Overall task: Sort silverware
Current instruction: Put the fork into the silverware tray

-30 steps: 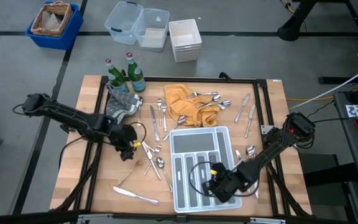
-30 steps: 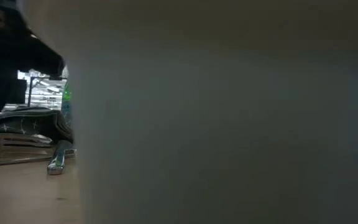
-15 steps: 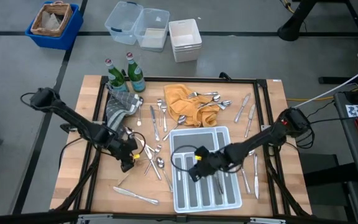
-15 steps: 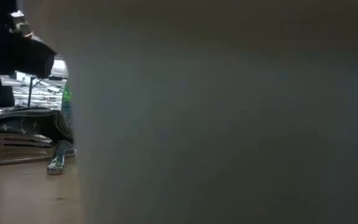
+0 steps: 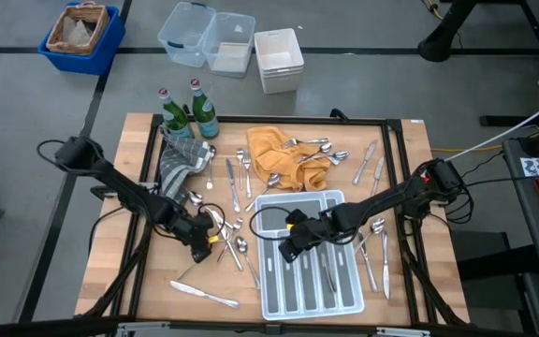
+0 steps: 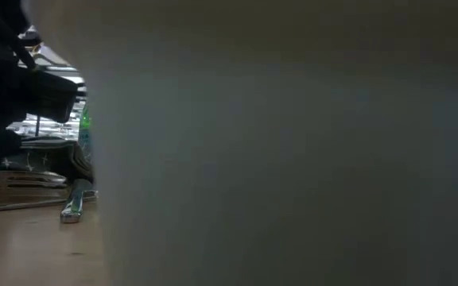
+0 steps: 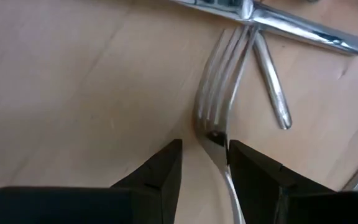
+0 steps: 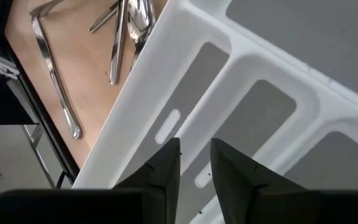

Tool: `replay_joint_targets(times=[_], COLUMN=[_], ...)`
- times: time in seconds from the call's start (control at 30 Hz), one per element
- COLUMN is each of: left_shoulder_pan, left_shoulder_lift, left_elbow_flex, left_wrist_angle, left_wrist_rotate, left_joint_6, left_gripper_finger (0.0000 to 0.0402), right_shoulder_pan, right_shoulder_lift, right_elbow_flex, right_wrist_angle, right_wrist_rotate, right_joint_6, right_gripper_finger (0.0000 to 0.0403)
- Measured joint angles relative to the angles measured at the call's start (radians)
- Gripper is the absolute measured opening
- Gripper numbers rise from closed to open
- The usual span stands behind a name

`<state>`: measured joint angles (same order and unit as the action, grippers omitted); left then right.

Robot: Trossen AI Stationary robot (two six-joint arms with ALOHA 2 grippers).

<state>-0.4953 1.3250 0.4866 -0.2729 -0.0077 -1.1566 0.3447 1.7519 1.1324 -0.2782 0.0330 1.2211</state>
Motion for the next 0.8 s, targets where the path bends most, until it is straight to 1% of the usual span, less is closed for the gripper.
replay_joint_targets(times=[0.17,0.23,0.33,0.47,0.5,0.67,0.8], left_shoulder_pan=[0.000,0.000,0.000,0.000,0.001,0.001,0.015], left_shoulder_lift=[0.028,0.029,0.022,0.017,0.017,0.010,-0.033], left_elbow_flex=[0.004,0.004,0.001,-0.001,-0.001,-0.002,-0.005], left_wrist_angle=[0.002,0.000,-0.006,-0.014,-0.014,-0.009,0.013], left_wrist_rotate=[-0.015,-0.020,-0.025,-0.029,-0.028,-0.026,-0.021], left_joint_6=[-0.054,-0.079,-0.114,-0.148,-0.161,-0.238,-0.288], left_gripper_finger=[0.0121,0.0112,0.0078,0.0016,0.0009,0.0006,0.0005], right_shoulder_pan=[0.002,0.002,0.002,0.002,0.002,0.002,0.002], right_shoulder_lift=[0.000,0.000,0.000,0.000,0.000,0.000,0.000], right_elbow_flex=[0.000,0.000,0.000,0.000,0.000,0.000,0.000], right_wrist_angle=[0.000,0.000,0.000,0.000,0.000,0.000,0.000], right_wrist_rotate=[0.000,0.000,0.000,0.000,0.000,-0.007,-0.063], right_joint_6=[-0.004,-0.021,-0.035,-0.054,-0.056,-0.074,-0.089], right_gripper_finger=[0.0092,0.0092,0.0092,0.0092,0.0092,0.0092,0.0092])
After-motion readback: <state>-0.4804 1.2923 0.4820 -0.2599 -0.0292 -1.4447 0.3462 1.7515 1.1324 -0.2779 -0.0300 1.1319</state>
